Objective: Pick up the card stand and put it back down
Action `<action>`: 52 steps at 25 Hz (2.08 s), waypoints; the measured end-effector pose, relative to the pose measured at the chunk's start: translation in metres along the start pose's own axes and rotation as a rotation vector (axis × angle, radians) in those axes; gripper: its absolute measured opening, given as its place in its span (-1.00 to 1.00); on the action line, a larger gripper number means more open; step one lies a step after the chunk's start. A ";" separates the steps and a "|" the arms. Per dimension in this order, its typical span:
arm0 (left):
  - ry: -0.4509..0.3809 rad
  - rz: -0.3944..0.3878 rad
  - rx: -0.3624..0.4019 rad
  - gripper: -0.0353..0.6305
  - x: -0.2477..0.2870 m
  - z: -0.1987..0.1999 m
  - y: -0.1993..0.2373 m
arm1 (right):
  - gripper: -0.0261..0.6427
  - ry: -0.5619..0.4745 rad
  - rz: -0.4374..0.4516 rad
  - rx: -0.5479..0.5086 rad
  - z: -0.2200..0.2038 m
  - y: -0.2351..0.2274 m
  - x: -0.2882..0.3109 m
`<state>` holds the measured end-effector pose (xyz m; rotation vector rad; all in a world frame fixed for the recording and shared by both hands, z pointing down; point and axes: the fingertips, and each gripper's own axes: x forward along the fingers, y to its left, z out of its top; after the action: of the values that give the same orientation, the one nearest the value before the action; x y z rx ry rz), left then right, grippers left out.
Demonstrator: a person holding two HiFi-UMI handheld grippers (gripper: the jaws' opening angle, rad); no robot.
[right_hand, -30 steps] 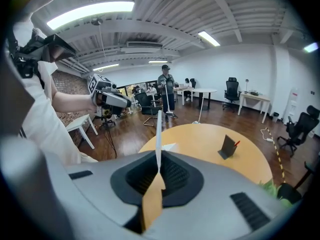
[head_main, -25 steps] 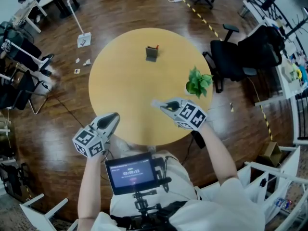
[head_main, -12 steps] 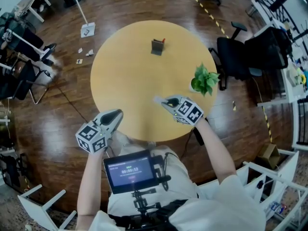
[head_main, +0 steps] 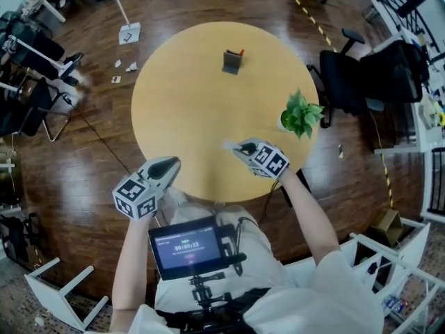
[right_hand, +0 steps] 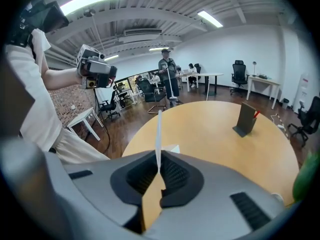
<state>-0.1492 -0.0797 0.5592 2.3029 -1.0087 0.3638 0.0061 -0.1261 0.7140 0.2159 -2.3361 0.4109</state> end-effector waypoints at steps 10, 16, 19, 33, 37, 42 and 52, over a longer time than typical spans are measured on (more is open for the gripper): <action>0.021 0.014 -0.020 -0.81 0.003 -0.006 0.008 | -0.83 0.026 0.024 0.013 -0.028 -0.010 0.033; 0.031 0.015 -0.023 -0.81 0.006 -0.006 0.010 | -0.83 0.040 0.040 0.007 -0.041 -0.015 0.052; 0.041 0.020 -0.022 -0.81 0.009 -0.008 0.014 | -0.83 0.051 0.049 0.003 -0.049 -0.016 0.063; 0.071 0.035 -0.044 -0.81 0.015 -0.012 0.026 | -0.83 0.113 0.084 -0.015 -0.093 -0.027 0.107; 0.078 0.044 -0.049 -0.81 0.013 -0.012 0.029 | -0.83 0.123 0.093 -0.014 -0.098 -0.030 0.117; 0.087 0.051 -0.057 -0.81 0.013 -0.015 0.033 | -0.83 0.140 0.142 -0.010 -0.108 -0.028 0.130; 0.110 0.060 -0.059 -0.81 0.011 -0.017 0.038 | -0.83 0.168 0.176 0.008 -0.129 -0.029 0.147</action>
<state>-0.1701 -0.0957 0.5934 2.1788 -1.0222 0.4730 -0.0070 -0.1128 0.9108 -0.0210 -2.1950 0.5048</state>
